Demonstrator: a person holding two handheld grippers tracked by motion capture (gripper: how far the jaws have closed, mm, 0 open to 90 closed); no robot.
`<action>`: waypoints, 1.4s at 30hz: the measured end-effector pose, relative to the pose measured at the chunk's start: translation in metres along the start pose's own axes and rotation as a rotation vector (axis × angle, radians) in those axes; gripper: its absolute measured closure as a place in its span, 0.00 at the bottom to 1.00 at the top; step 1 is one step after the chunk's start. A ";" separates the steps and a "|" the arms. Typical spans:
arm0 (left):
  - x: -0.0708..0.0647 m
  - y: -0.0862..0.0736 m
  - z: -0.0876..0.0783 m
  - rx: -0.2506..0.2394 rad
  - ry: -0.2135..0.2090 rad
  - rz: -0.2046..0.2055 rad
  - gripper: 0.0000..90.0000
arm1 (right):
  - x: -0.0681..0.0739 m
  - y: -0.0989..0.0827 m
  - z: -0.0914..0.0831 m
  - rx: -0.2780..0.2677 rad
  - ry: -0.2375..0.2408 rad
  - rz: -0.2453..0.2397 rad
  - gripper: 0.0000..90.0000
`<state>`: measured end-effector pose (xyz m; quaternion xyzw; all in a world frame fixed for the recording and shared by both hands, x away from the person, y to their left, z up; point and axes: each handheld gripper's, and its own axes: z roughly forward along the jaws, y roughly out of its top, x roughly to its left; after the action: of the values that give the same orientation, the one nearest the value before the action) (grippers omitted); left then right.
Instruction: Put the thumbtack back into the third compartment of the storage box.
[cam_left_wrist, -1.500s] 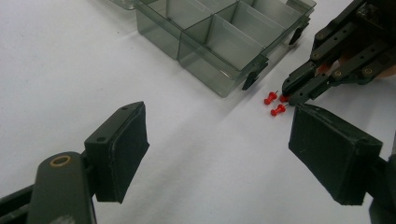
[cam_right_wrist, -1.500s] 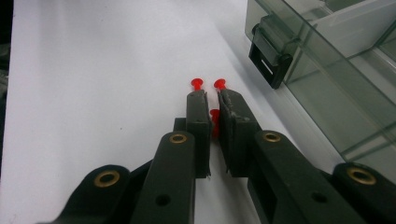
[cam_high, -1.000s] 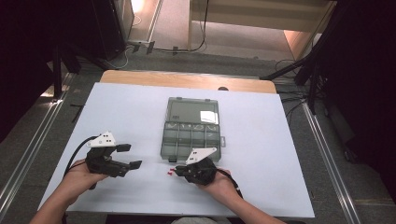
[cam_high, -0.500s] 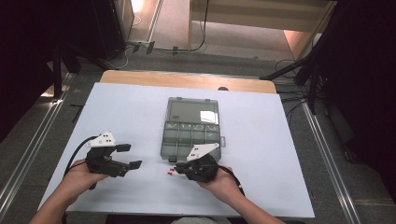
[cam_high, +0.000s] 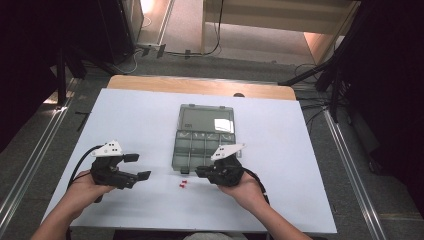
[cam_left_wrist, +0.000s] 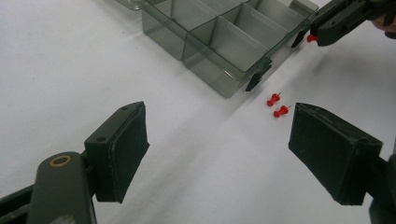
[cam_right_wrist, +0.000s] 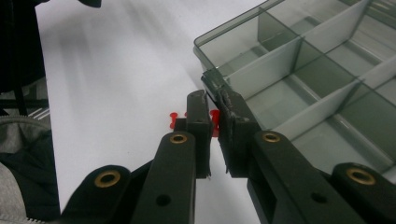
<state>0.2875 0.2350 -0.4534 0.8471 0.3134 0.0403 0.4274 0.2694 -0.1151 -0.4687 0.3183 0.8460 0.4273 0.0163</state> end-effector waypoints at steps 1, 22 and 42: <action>0.000 0.000 0.000 0.000 0.000 0.000 0.21 | 0.000 0.000 0.000 0.000 0.000 0.000 0.93; 0.000 -0.001 0.002 0.004 -0.003 0.001 0.21 | -0.019 0.004 -0.017 -0.011 -0.056 0.052 0.94; -0.002 -0.002 0.000 -0.002 0.006 0.010 0.21 | -0.037 0.009 -0.019 -0.020 -0.111 0.082 0.94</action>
<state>0.2847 0.2346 -0.4539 0.8480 0.3105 0.0455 0.4271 0.2980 -0.1457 -0.4595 0.3756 0.8258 0.4178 0.0490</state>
